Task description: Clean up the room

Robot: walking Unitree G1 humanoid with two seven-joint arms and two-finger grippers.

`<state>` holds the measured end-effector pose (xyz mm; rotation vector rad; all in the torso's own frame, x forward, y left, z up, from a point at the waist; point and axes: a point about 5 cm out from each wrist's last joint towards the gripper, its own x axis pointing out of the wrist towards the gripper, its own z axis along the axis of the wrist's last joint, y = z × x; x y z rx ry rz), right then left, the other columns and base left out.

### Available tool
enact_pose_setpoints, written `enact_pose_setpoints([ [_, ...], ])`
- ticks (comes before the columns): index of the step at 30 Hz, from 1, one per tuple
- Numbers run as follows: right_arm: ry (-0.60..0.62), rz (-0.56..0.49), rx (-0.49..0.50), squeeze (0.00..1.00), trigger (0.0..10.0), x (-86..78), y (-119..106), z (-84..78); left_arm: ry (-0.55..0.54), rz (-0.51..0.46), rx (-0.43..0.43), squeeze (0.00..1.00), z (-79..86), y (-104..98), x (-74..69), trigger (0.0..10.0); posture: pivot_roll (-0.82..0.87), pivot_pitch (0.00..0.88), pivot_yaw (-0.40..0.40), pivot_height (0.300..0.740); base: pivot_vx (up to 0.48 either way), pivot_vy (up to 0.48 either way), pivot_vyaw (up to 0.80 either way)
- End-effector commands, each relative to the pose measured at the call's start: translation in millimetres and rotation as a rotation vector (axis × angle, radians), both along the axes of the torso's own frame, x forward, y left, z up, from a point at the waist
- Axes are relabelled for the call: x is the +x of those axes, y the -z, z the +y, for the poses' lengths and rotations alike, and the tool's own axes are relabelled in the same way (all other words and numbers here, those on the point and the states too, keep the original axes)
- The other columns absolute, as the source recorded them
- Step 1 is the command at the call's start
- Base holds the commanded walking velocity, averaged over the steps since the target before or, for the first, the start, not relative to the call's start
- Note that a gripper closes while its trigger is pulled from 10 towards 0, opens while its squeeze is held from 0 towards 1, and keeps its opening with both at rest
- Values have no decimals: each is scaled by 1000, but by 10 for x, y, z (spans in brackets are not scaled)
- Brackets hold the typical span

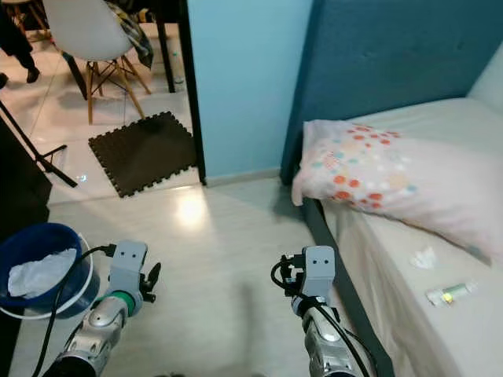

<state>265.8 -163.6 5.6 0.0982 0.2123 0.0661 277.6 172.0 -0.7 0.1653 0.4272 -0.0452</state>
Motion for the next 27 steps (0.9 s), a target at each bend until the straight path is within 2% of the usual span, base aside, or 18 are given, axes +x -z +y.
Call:
enact_pose_setpoints([
  [1, 31, 43, -28, 0, 10000, -55, 72, -72, 3, 14, 7, 0, -8, 40, -34, 10000, -154, 9, 50, 740, 356, 0, 0],
  [27, 41, 46, -22, 0, 10000, -54, 77, -77, 7, 12, 8, 0, -25, 40, -26, 10000, -159, 18, 54, 740, 346, 0, 0],
])
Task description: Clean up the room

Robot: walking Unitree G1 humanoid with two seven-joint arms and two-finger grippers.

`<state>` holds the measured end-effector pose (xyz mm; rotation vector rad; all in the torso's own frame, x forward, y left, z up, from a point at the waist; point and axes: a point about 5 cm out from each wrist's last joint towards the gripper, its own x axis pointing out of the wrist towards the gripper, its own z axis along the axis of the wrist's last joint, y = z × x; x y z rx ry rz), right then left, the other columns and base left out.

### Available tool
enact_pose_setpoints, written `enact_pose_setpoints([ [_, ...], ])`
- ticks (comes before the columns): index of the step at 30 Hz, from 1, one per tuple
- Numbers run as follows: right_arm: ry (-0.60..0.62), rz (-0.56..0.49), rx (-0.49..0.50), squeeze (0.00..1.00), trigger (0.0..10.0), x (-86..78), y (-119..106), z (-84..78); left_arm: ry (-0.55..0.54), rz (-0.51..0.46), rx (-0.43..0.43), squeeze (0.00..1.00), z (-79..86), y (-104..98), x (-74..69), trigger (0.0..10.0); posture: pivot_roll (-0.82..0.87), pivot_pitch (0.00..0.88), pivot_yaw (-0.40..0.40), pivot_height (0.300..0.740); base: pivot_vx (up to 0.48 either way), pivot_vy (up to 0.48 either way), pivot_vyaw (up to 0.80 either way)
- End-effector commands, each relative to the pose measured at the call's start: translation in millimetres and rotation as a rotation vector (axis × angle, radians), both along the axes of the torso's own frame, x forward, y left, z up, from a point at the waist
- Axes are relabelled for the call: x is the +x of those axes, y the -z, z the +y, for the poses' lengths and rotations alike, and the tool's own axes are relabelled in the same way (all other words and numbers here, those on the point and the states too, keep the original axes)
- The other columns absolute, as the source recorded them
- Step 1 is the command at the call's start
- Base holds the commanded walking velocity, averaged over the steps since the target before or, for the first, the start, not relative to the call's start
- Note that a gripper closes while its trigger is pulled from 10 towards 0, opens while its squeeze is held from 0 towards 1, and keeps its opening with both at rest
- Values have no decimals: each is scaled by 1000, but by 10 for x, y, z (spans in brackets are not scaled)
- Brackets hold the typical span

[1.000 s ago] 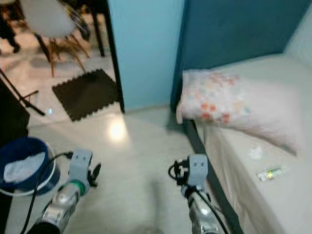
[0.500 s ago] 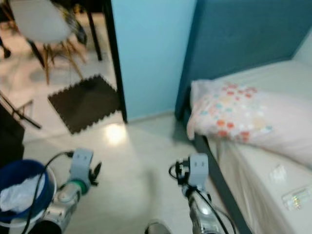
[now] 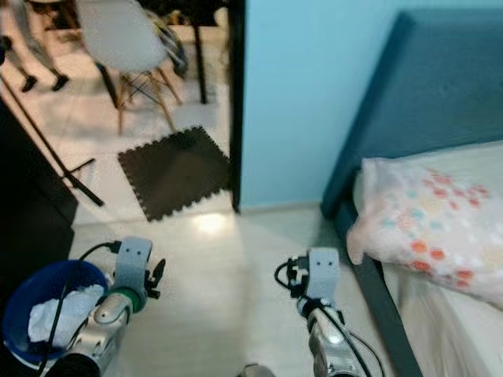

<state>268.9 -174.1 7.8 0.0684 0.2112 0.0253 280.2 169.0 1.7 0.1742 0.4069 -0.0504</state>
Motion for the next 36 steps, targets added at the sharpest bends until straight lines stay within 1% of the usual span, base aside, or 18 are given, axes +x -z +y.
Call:
enact_pose_setpoints([
  [1, 6, 46, 12, 0, 10000, -85, 101, 27, 0, 31, 2, 0, 3, 62, -48, 10000, -160, 18, 54, 740, 337, 0, 0],
  [3, 7, 45, 11, 0, 10000, -85, 101, 26, 4, 27, 4, 0, -1, 58, -45, 10000, -161, 18, 55, 740, 351, 0, 0],
  [6, 9, 44, 10, 0, 10000, -86, 100, 28, 36, 0, 31, 0, -27, 25, -27, 10000, -162, 18, 56, 740, 382, 0, 0],
  [10, 10, 44, 9, 0, 10000, -85, 100, 29, 61, -24, 34, 0, -58, 0, -19, 10000, -162, 18, 57, 740, 337, 0, 0],
  [12, 11, 43, 9, 0, 10000, -83, 98, 30, 120, -42, 85, 0, -111, -25, -14, 10000, -160, 19, 57, 740, 0, 0, 0],
  [13, 11, 43, 9, 0, 10000, -83, 98, 30, 120, -42, 85, 0, -111, -25, -14, 10000, -160, 19, 57, 740, 0, 0, 0],
  [14, 9, 42, 9, 0, 10000, -81, 96, 32, 174, -77, 123, 0, -150, -57, -14, 10000, -158, 18, 58, 740, 0, 0, 0],
  [16, 9, 42, 9, 0, 10000, -81, 96, 32, 174, -77, 123, 0, -150, -57, -14, 10000, -158, 18, 58, 740, 0, 0, 0],
  [17, 8, 41, 9, 0, 10000, -78, 94, 36, 236, -84, 173, 0, -186, -68, -19, 10000, -157, 18, 59, 740, 0, 0, 0],
  [19, 8, 41, 9, 0, 10000, -78, 94, 36, 236, -84, 173, 0, -186, -68, -19, 10000, -157, 18, 59, 740, 0, 0, 0],
  [20, 5, 40, 8, 0, 10000, -75, 91, 41, 257, -80, 163, 0, -206, -81, -16, 10000, -159, 17, 61, 740, 0, 0, 0],
  [23, 3, 38, 4, 0, 10000, -72, 88, 47, 245, -66, 145, 0, -203, -96, 3, 10000, -161, 16, 62, 740, 0, 0, 0],
  [25, 2, 36, 1, 0, 10000, -73, 86, 46, 244, -71, 160, 0, -196, -111, 15, 10000, -161, 16, 61, 740, 0, 0, 0],
  [29, 1, 35, -1, 0, 10000, -71, 84, 47, 266, -61, 173, 0, -196, -102, 8, 10000, -159, 15, 61, 740, 0, 0, 0],
  [31, -1, 35, -2, 0, 10000, -71, 84, 51, 285, -40, 160, 0, -198, -79, -19, 10000, -159, 16, 63, 740, 0, 0, 0],
  [36, -1, 36, -2, 0, 10000, -72, 86, 53, 287, -36, 141, 0, -203, -67, -47, 10000, -159, 16, 63, 740, 0, 0, 0],
])
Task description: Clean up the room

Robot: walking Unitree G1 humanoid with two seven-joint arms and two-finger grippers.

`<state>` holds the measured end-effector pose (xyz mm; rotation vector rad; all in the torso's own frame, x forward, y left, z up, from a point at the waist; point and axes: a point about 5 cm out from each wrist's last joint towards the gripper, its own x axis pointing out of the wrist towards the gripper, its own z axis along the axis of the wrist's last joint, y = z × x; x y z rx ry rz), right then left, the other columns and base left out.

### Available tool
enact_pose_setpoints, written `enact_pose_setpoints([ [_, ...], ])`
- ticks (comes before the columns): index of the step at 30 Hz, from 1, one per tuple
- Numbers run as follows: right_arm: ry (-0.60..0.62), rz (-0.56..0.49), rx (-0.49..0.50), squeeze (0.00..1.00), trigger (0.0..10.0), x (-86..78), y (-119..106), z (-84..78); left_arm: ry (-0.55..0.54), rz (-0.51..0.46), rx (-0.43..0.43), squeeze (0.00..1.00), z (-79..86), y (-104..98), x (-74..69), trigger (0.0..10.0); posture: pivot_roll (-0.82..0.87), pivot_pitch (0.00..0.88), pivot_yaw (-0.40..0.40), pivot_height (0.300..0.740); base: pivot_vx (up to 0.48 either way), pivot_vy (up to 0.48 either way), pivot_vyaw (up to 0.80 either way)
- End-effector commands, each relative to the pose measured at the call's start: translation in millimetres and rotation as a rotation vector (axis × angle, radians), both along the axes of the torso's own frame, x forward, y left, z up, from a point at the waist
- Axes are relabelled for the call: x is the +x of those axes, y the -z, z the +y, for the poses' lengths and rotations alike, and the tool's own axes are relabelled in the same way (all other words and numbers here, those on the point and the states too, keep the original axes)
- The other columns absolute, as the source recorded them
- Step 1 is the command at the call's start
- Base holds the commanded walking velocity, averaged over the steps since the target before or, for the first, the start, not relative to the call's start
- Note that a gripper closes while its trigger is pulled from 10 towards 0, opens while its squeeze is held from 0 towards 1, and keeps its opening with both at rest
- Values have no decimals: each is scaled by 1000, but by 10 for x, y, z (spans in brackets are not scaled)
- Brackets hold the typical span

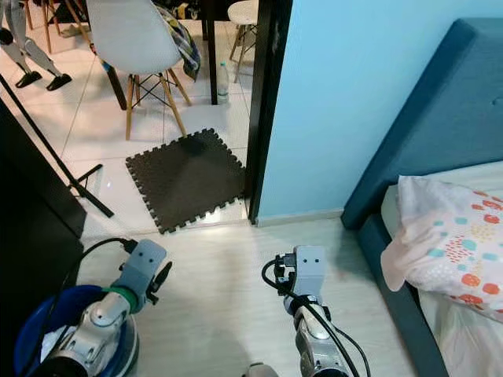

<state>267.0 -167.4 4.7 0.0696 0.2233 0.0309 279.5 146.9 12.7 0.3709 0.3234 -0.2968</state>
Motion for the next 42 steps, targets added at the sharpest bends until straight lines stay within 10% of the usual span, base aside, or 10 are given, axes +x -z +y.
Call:
enact_pose_setpoints([
  [1, 5, 24, -4, 0, 10000, -55, 56, -13, -33, 35, -64, 0, 24, 39, -46, 10000, -160, 18, 64, 740, 0, 0, 0],
  [6, 4, 25, -5, 0, 10000, -61, 59, -12, -112, -1, -175, 0, 109, -36, -19, 10000, -157, 19, 63, 740, 0, 0, 0],
  [14, 0, 28, -5, 0, 10000, -67, 67, -7, 53, -44, 100, 0, 167, -18, -80, 10000, -157, 15, 68, 740, 0, 0, 0],
  [29, -39, 8, -3, 0, 10000, -64, 41, 27, 4, -74, -103, 0, -20, -170, 34, 10000, -162, 8, 59, 740, 38, -20, 0],
  [42, -37, 27, 15, 0, 10000, -76, 65, 30, 25, -72, -117, 0, -85, -206, 51, 10000, -168, 8, 62, 740, 380, -280, -331],
])
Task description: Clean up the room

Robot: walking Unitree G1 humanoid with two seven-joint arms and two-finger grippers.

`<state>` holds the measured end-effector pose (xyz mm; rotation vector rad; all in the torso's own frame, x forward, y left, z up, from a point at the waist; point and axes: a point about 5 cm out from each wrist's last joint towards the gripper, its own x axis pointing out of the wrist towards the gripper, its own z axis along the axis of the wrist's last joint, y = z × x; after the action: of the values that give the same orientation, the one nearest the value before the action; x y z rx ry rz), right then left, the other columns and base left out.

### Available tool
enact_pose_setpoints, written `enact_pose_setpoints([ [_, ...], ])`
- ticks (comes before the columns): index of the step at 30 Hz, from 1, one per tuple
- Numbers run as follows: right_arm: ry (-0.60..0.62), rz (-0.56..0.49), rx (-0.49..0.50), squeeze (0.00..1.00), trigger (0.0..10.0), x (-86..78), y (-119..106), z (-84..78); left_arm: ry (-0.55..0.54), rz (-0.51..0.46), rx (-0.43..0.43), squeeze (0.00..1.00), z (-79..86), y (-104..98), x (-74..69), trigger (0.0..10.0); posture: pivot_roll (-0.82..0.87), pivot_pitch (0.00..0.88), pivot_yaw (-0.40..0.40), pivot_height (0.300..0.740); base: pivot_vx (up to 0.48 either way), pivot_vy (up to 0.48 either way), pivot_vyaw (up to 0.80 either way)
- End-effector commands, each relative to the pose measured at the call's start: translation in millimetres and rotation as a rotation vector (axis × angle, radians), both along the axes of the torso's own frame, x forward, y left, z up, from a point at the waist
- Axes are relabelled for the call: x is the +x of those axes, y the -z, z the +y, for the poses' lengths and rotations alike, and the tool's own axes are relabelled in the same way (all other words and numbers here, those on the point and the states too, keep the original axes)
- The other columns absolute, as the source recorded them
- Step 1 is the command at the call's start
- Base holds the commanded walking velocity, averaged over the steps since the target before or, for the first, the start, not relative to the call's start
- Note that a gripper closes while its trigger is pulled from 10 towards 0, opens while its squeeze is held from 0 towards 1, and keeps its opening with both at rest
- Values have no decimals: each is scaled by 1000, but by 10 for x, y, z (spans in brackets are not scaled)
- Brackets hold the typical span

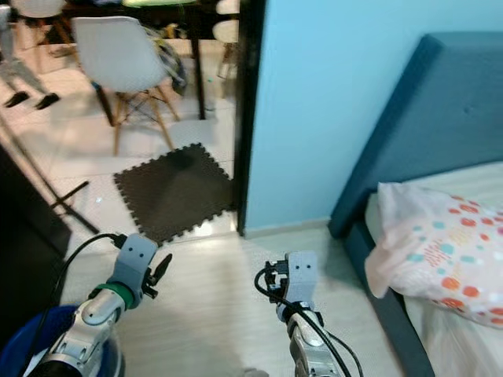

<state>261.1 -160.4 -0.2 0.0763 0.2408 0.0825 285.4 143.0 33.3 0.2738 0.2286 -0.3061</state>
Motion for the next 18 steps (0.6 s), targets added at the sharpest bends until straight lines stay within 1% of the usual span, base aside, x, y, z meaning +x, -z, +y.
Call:
enact_pose_setpoints([
  [1, 16, 13, 4, 0, 10000, -20, 19, -41, 19, 3, -5, 0, -45, -2, -9, 10000, -165, 15, 62, 740, 409, -247, -800],
  [4, 18, 13, 3, 0, 10000, -24, 20, -42, 22, 3, -6, 0, -45, -3, -12, 10000, -165, 15, 62, 740, 409, -245, -800],
  [9, 16, 13, -4, 0, 10000, -23, 20, -43, 25, 2, -5, 0, -48, -4, -14, 10000, -165, 15, 62, 740, 412, -241, 0],
  [18, 12, 12, -14, 0, 10000, -24, 20, -37, 31, 4, -4, 0, -51, -1, -27, 10000, -162, 21, 62, 740, 414, 0, 0],
])
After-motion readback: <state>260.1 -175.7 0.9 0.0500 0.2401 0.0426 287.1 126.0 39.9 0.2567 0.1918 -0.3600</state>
